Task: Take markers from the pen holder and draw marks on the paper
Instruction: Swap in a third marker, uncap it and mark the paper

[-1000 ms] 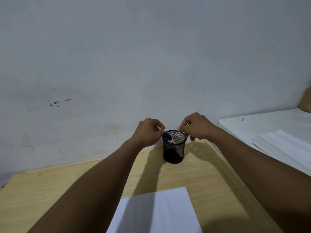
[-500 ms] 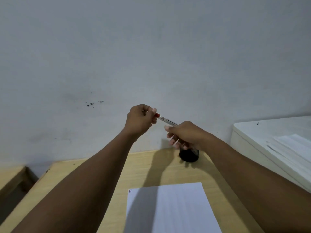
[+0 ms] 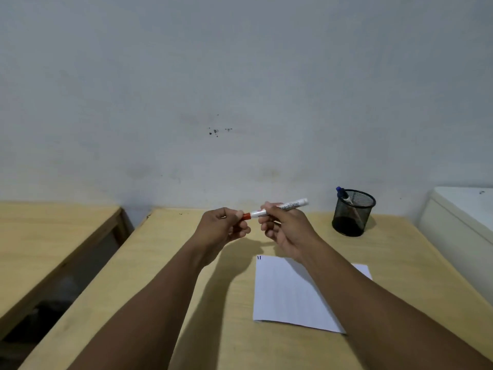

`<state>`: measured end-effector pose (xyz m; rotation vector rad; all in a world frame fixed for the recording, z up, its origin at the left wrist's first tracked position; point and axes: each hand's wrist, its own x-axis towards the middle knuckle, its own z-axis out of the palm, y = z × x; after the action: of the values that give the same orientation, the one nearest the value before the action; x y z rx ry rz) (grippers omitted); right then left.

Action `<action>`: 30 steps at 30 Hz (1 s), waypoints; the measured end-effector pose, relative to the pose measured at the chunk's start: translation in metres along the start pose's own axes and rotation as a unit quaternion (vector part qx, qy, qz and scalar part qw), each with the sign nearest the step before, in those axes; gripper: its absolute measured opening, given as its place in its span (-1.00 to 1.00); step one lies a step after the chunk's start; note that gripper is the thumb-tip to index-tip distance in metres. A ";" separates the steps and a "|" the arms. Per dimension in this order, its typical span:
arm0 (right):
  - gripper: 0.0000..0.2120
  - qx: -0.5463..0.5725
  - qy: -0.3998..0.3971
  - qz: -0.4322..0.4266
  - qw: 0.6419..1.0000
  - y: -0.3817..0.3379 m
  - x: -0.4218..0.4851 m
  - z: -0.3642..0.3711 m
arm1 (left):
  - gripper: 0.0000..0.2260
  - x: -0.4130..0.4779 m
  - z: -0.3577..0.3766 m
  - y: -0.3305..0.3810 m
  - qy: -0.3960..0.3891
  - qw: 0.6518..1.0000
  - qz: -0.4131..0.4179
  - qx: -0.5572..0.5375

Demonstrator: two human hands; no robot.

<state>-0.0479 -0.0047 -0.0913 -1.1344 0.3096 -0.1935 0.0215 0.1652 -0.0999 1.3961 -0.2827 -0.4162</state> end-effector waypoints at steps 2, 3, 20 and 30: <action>-0.95 0.008 -0.003 -0.008 1.000 0.000 -0.003 -0.009 | -0.81 -0.002 -0.015 -0.006 0.030 0.999 -0.001 -0.017; -0.95 0.000 0.000 -0.009 1.000 -0.001 -0.005 -0.015 | -0.81 -0.002 -0.023 -0.009 0.044 0.999 0.002 0.001; -0.92 -0.240 0.083 -0.053 0.966 0.060 -0.008 -0.043 | -0.59 -0.005 -0.017 -0.057 -0.057 0.855 0.061 0.512; -0.91 -0.335 0.079 -0.096 0.934 0.071 -0.009 -0.045 | -0.24 -0.008 -0.005 -0.052 -0.074 0.790 0.033 0.608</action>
<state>-0.0723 -0.0115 -0.1725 -1.8355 0.4236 -0.3687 0.0103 0.1670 -0.1513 2.6149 -0.8206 -0.2649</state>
